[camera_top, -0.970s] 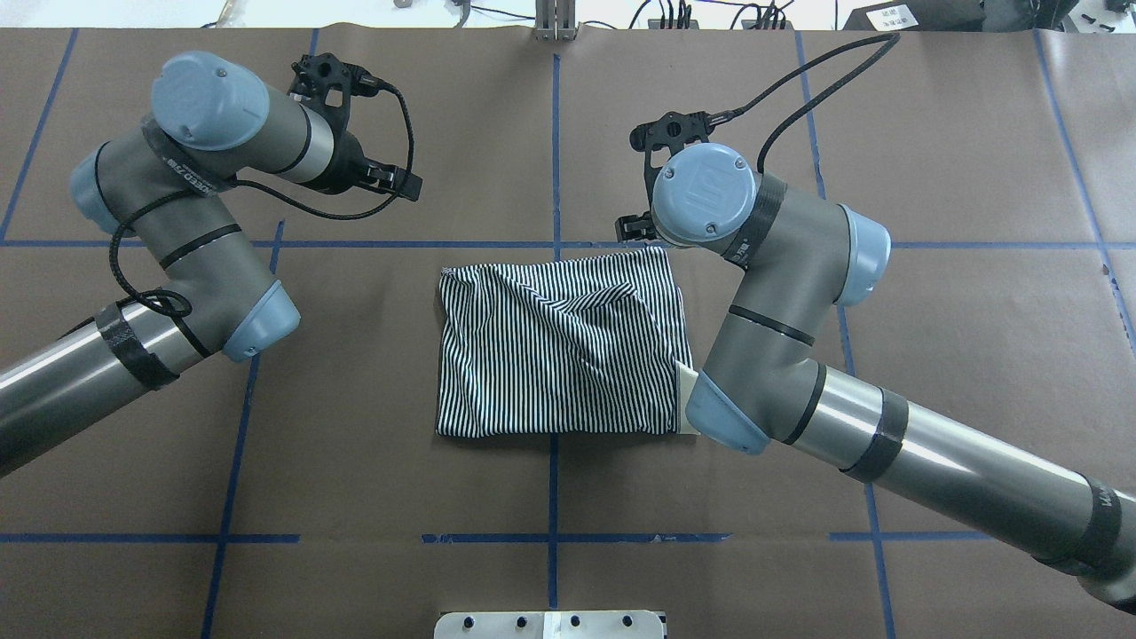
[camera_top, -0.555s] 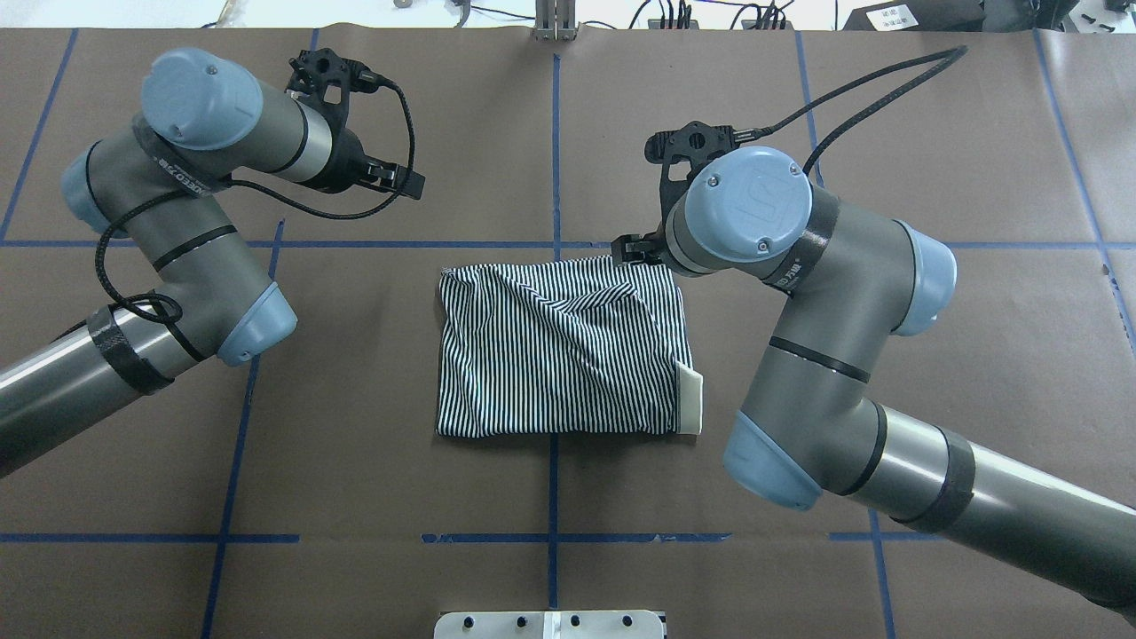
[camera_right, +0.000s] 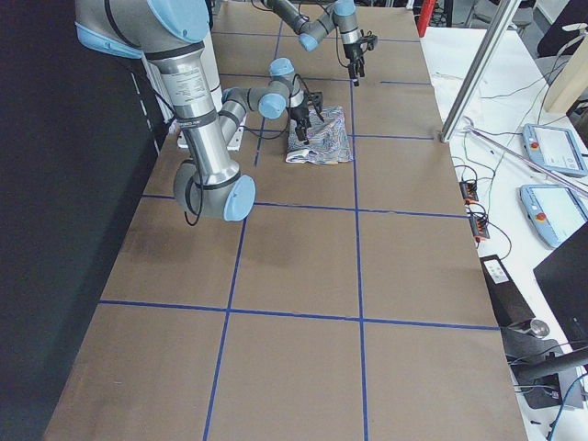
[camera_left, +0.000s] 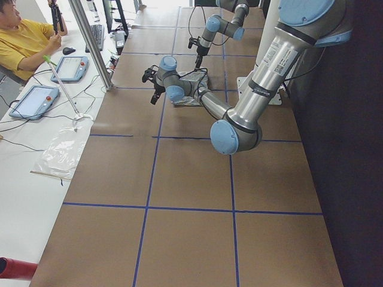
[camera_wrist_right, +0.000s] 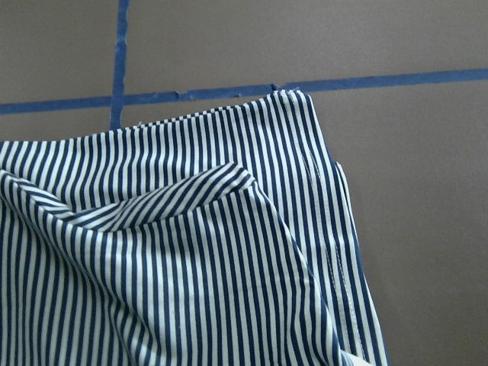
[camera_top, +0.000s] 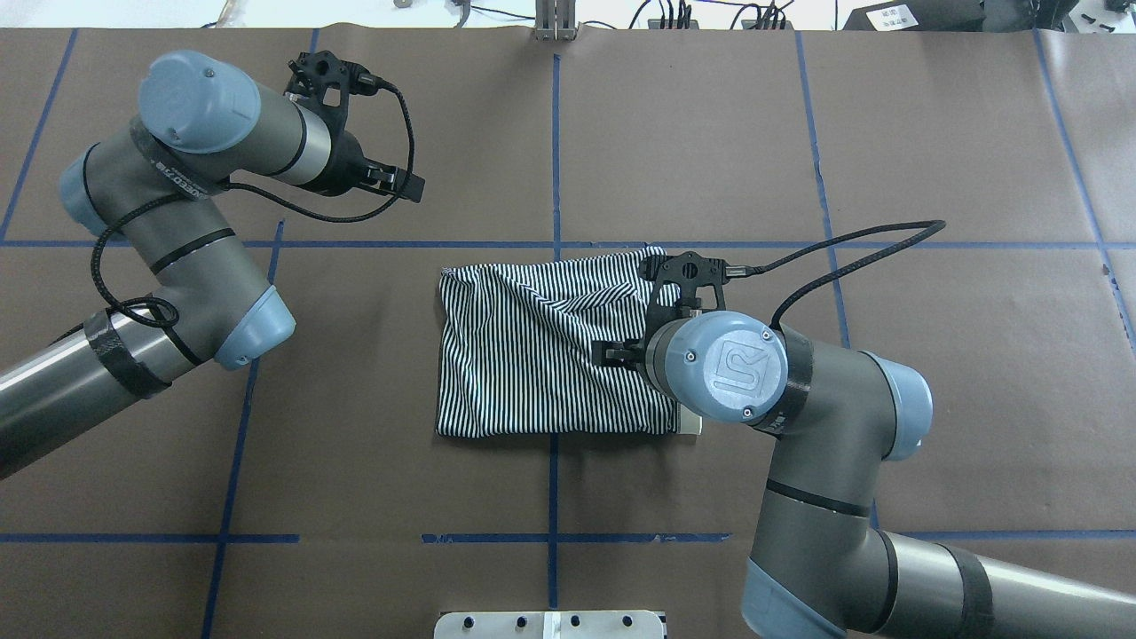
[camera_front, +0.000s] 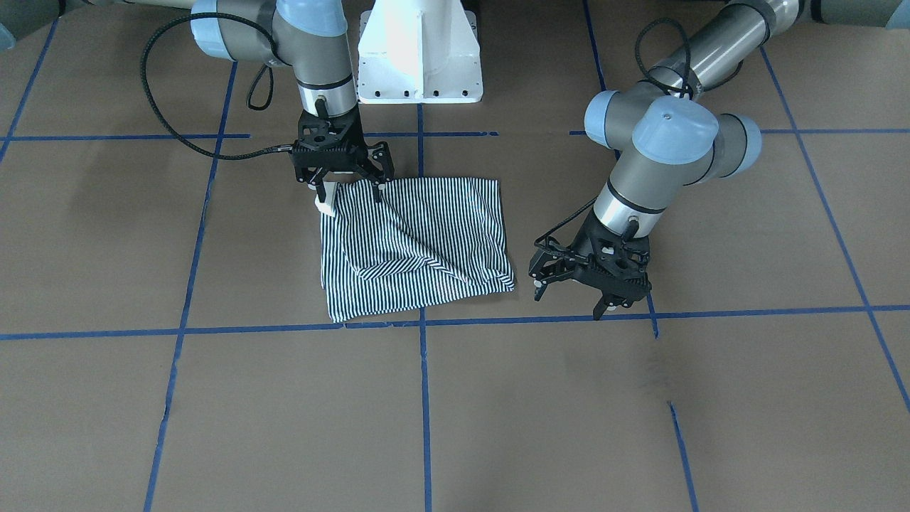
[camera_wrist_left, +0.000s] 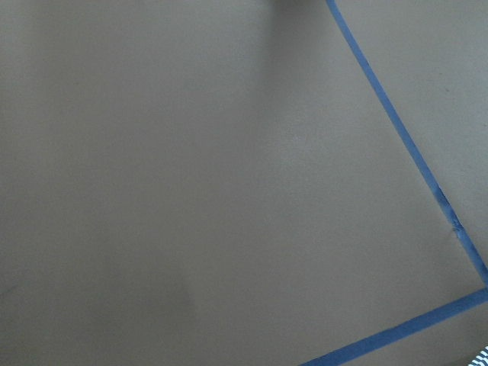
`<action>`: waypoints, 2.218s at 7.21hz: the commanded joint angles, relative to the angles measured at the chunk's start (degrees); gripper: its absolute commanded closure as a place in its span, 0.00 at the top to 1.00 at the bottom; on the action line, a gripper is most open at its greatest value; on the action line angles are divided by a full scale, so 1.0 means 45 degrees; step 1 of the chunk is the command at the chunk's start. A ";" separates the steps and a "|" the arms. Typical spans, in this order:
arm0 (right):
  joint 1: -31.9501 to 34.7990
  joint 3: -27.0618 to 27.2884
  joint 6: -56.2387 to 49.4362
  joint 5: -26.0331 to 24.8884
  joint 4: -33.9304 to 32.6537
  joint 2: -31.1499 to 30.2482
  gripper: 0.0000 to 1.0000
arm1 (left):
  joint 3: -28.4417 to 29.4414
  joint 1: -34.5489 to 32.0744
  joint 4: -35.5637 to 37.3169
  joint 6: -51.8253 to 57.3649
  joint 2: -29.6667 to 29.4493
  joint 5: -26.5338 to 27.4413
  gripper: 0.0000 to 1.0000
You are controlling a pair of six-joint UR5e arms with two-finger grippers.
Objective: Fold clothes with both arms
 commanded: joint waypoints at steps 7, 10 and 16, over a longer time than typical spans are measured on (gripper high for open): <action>-0.0724 -0.1092 0.0123 -0.0516 0.0361 -0.0131 1.00 | 0.0018 0.0034 -0.0039 -0.0048 0.0017 0.0017 1.00; 0.0265 -0.0433 -0.0303 0.0181 0.0032 0.0141 1.00 | -0.0021 0.0034 -0.0019 -0.0048 0.0017 0.0017 1.00; 0.8830 0.1524 -1.1158 0.7289 -0.2219 -0.3221 1.00 | -0.5115 -0.3645 0.4217 0.6627 0.4087 -0.1192 1.00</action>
